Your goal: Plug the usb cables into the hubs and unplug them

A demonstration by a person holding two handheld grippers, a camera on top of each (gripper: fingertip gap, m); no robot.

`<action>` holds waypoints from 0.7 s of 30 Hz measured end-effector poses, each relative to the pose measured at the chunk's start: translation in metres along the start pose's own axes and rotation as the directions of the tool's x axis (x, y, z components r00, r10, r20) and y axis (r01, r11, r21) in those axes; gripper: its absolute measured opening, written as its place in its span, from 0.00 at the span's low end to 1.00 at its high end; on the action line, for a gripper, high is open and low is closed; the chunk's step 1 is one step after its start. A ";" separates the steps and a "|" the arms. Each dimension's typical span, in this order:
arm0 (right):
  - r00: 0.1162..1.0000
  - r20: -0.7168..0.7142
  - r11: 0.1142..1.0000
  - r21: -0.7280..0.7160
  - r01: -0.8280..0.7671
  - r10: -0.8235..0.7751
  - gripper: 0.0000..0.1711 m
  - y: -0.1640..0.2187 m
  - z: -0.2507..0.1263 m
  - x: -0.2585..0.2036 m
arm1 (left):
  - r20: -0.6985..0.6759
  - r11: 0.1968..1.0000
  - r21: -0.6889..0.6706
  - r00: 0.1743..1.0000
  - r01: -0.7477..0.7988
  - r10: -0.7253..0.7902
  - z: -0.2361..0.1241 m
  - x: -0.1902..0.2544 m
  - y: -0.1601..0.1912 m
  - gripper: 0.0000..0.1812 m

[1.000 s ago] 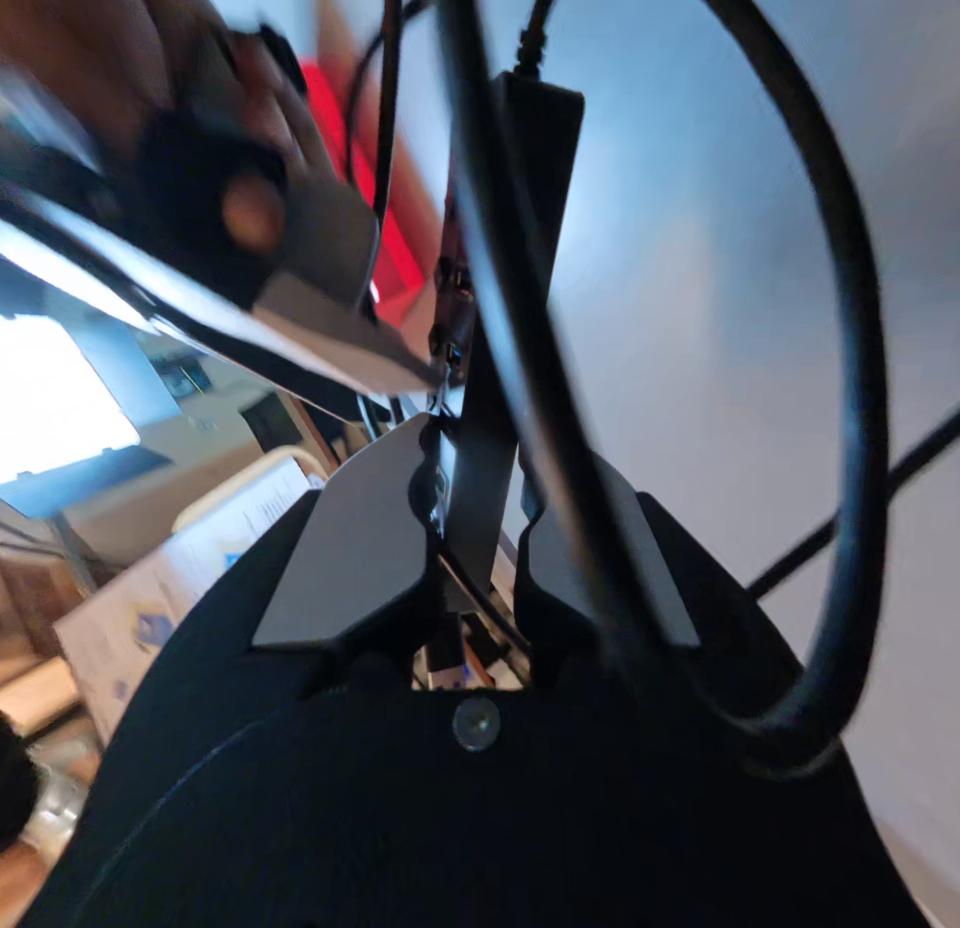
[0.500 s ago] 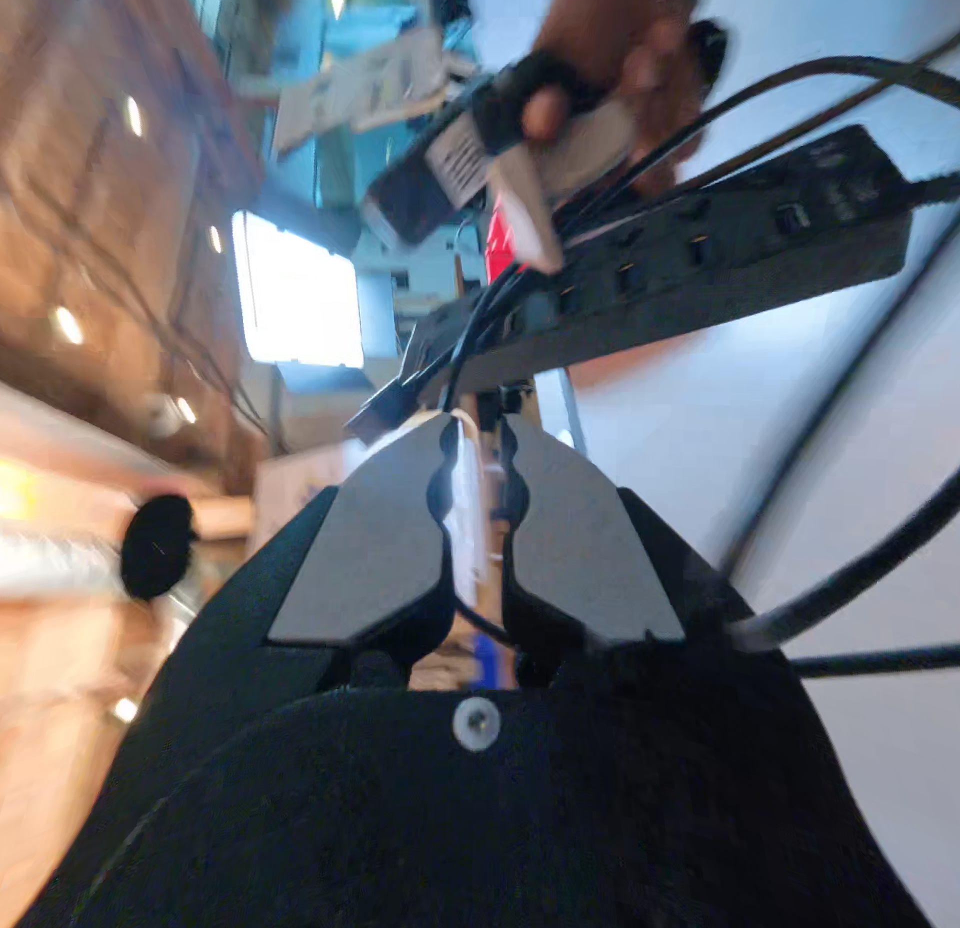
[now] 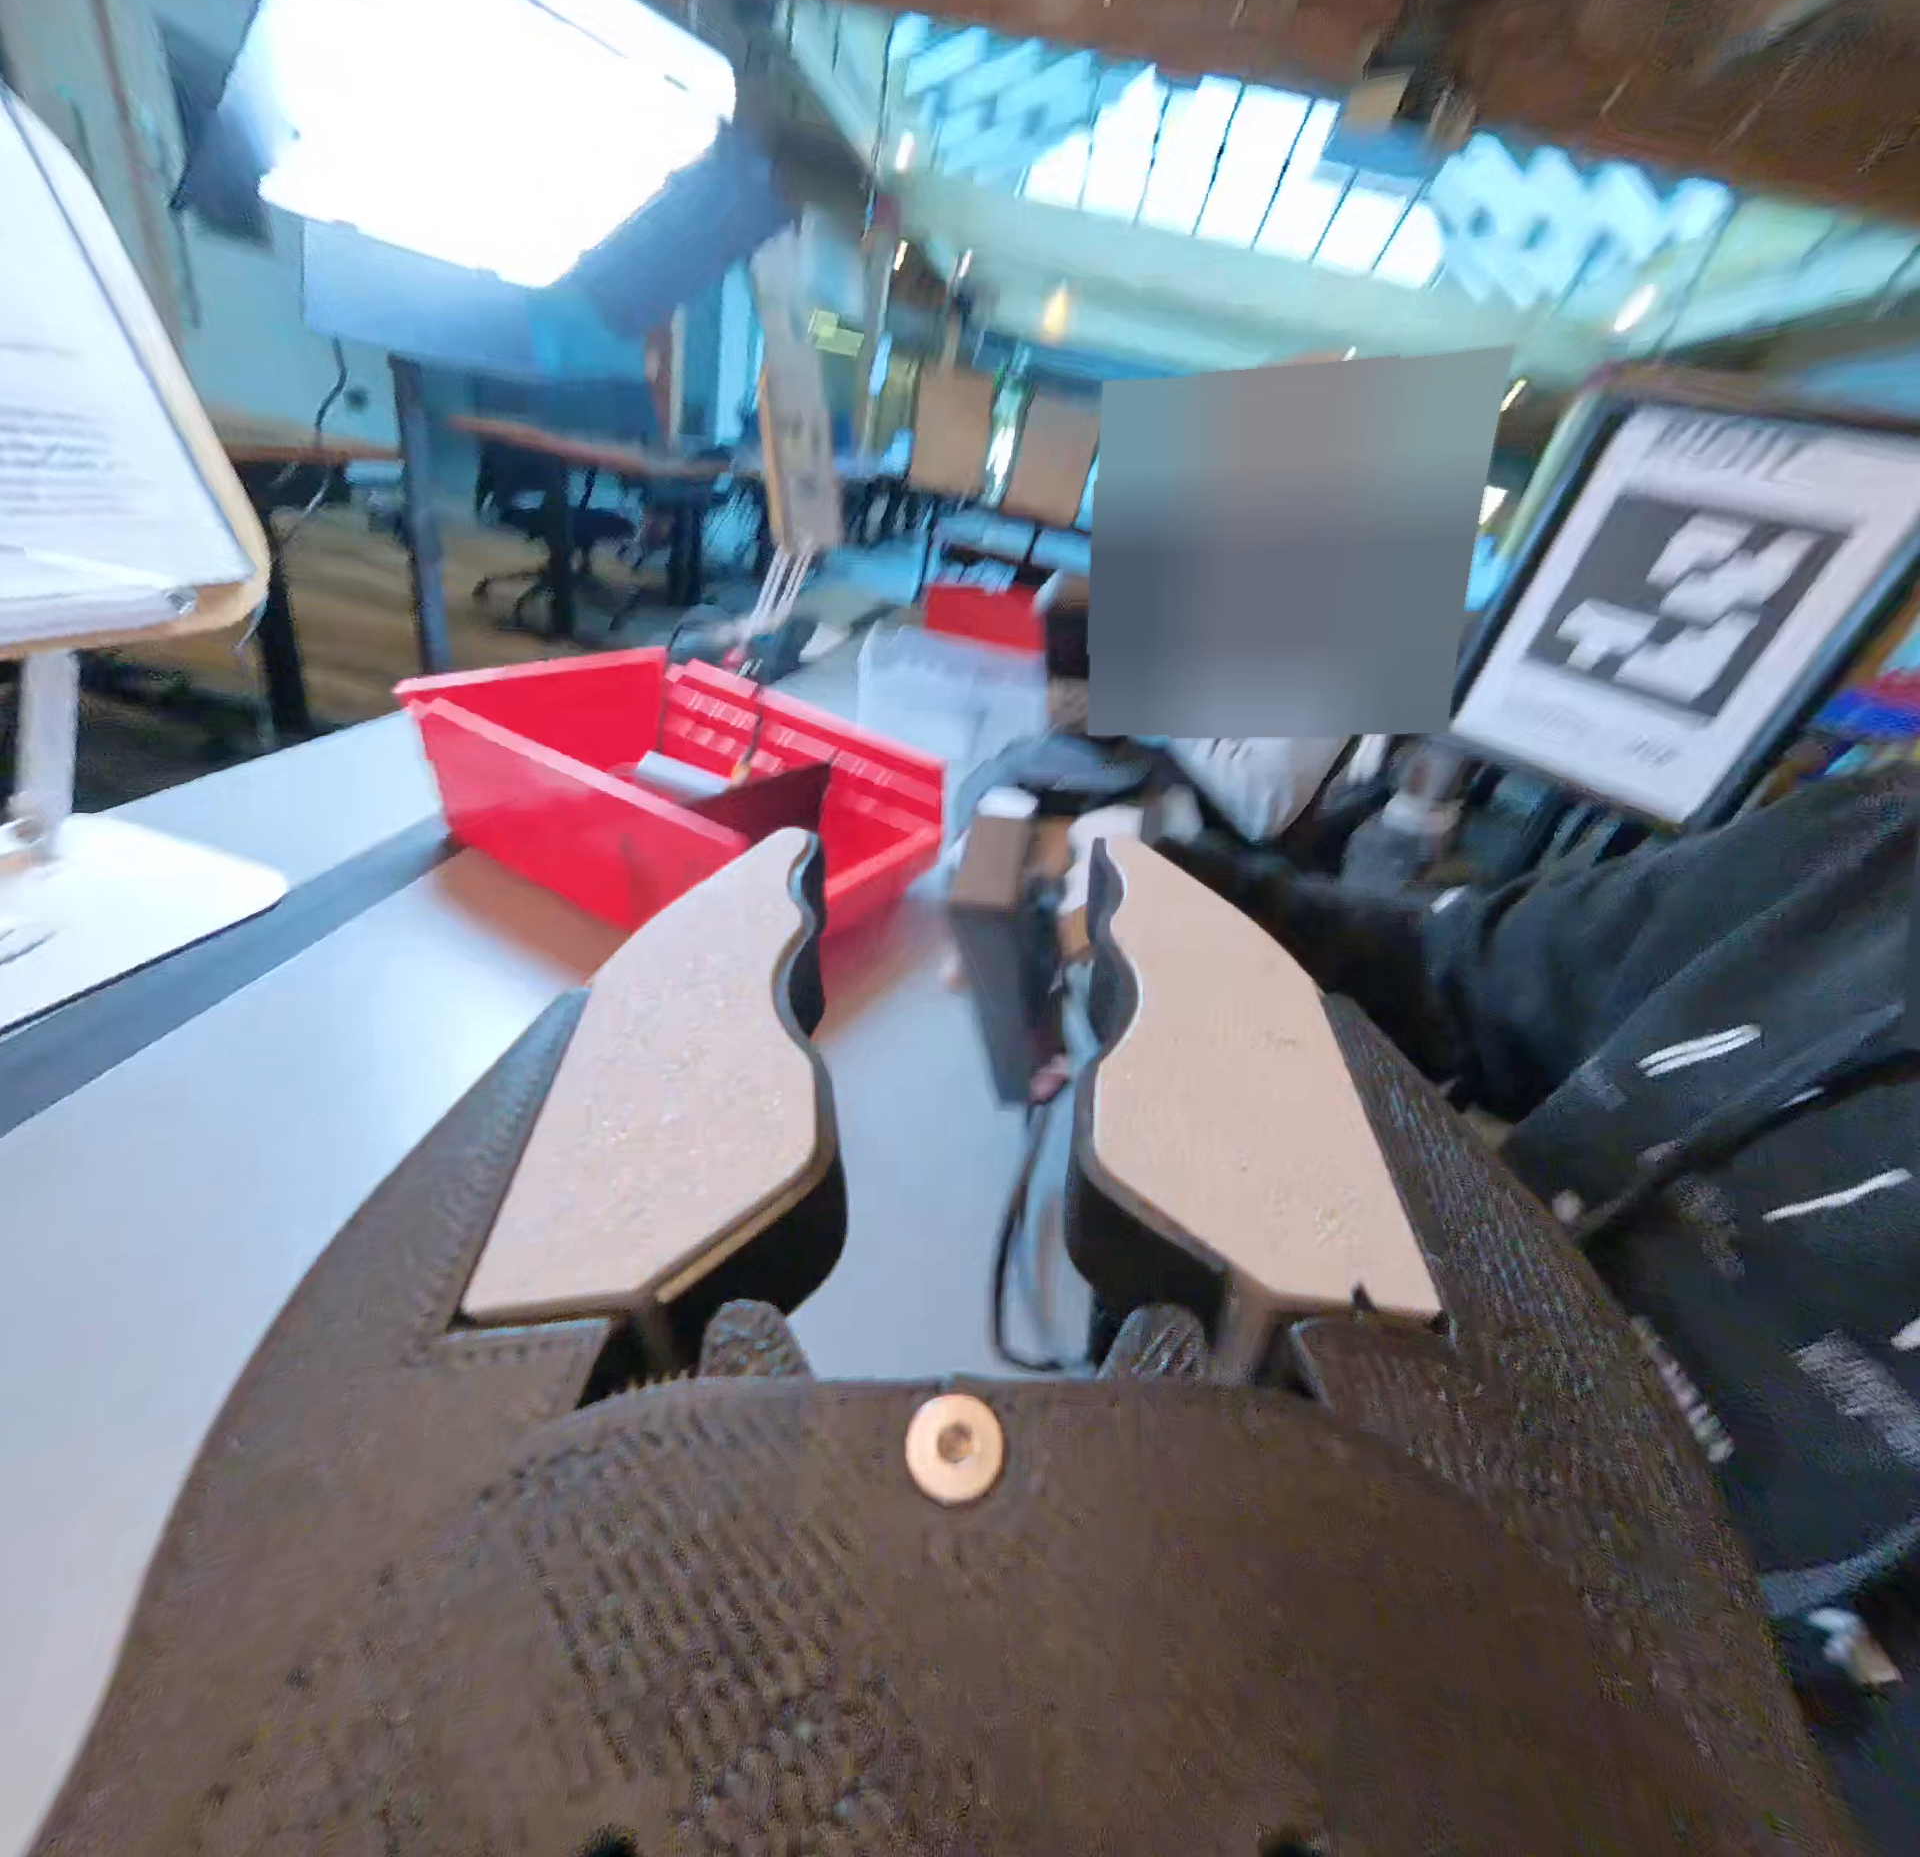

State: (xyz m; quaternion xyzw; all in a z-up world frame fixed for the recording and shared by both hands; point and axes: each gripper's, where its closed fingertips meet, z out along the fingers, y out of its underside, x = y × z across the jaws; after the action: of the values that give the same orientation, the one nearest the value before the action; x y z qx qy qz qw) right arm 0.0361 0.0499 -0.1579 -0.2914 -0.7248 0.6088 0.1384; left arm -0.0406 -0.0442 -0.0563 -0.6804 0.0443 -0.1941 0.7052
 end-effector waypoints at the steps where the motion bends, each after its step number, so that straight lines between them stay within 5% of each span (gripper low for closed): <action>1: 0.998 -0.008 0.998 -0.036 0.060 -0.060 0.16 -0.001 0.002 -0.004 | 0.016 0.997 -0.076 0.999 -0.034 0.035 0.007 -0.003 0.010 0.29; 6: 0.948 -0.003 0.925 -0.221 0.308 -0.317 0.17 -0.009 0.022 -0.023 | -0.129 0.854 -0.461 0.971 -0.240 0.203 0.058 0.026 0.080 0.35; 8: 0.919 -0.026 0.889 -0.265 0.373 -0.394 0.16 -0.012 0.026 -0.021 | -0.189 0.792 -0.509 0.941 -0.337 0.279 0.065 0.034 0.092 0.15; 10: 0.881 -0.115 0.865 -0.287 0.412 -0.458 0.17 -0.016 0.025 -0.009 | -0.119 0.786 -0.506 0.931 -0.355 0.344 0.068 0.026 0.086 0.15; 17: 0.621 -0.325 0.695 -0.437 0.571 -0.714 0.04 -0.014 0.005 0.023 | 0.187 0.954 -0.301 0.981 -0.002 0.060 0.043 -0.028 0.054 0.15; 21: 0.701 -0.174 0.702 -0.395 0.593 -0.691 0.04 0.000 -0.002 0.003 | 0.236 0.977 -0.021 0.951 0.211 -0.200 0.004 -0.072 0.026 0.15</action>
State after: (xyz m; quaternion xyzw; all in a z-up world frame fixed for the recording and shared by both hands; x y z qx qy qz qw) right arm 0.0348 0.0527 -0.1582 -0.1260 -0.8353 0.3454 0.4088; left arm -0.1004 -0.0164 -0.0956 -0.7152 -0.1049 -0.1844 0.6659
